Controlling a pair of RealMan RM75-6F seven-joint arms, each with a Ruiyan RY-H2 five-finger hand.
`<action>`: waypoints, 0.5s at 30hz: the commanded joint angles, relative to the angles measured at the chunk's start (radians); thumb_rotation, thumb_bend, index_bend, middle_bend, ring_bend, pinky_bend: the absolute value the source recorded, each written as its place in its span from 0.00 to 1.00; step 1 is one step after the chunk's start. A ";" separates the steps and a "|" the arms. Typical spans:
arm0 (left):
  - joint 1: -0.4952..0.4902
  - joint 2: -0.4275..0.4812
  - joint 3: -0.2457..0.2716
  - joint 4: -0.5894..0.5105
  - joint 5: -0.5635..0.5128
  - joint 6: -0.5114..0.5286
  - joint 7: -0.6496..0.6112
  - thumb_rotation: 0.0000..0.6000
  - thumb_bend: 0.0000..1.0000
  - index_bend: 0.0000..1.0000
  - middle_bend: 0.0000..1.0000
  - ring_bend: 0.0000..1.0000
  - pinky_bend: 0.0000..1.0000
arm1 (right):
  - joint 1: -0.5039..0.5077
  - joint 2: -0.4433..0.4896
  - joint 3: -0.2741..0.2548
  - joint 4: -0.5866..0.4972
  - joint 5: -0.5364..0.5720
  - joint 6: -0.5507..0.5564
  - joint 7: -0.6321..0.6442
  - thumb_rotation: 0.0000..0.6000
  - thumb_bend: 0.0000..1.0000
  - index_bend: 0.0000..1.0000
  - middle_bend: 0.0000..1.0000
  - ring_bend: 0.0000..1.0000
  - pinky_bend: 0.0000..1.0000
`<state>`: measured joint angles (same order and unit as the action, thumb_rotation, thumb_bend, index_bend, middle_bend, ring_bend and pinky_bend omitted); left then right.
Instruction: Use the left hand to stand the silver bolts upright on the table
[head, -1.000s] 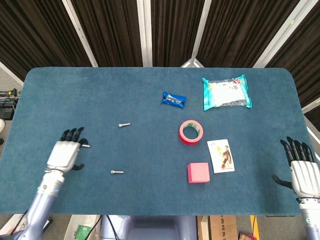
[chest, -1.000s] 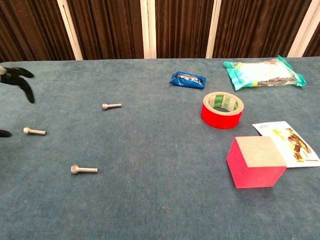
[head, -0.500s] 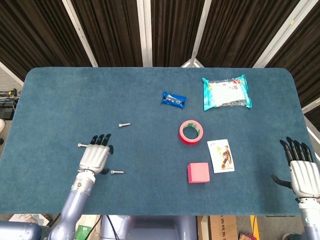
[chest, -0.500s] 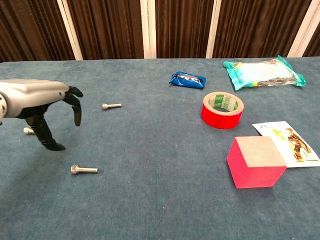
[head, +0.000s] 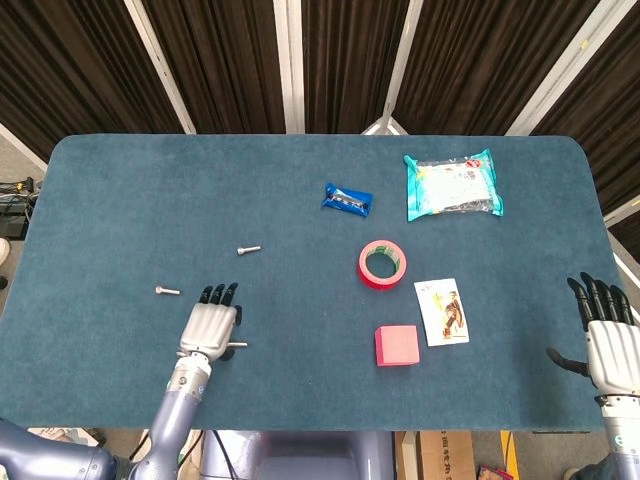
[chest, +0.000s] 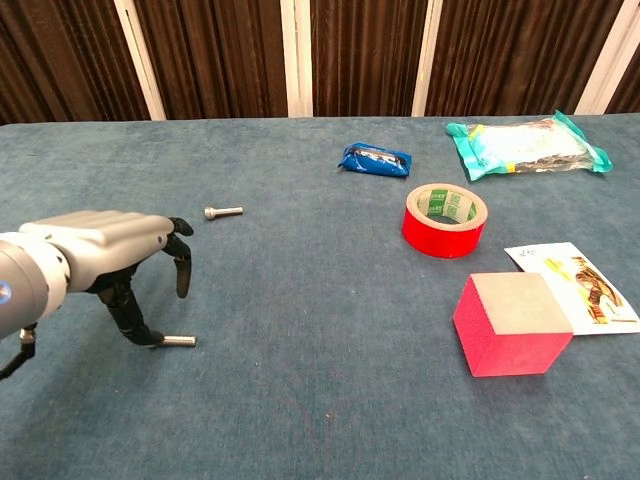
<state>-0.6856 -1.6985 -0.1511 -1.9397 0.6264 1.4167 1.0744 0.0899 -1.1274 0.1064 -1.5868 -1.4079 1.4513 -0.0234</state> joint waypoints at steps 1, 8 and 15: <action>0.005 -0.023 0.024 0.038 0.037 -0.016 -0.036 1.00 0.34 0.45 0.00 0.00 0.00 | 0.000 0.000 0.001 0.000 0.001 0.000 0.000 1.00 0.01 0.09 0.01 0.00 0.00; 0.006 -0.053 0.051 0.087 0.080 -0.019 -0.056 1.00 0.36 0.46 0.00 0.00 0.00 | -0.003 -0.001 0.007 -0.001 0.012 0.003 0.006 1.00 0.01 0.09 0.01 0.00 0.00; 0.006 -0.071 0.061 0.111 0.098 -0.019 -0.064 1.00 0.41 0.47 0.00 0.00 0.00 | -0.004 -0.002 0.014 -0.006 0.030 0.001 0.006 1.00 0.01 0.10 0.01 0.00 0.00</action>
<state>-0.6793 -1.7674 -0.0929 -1.8321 0.7205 1.3971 1.0106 0.0857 -1.1296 0.1203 -1.5921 -1.3785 1.4522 -0.0176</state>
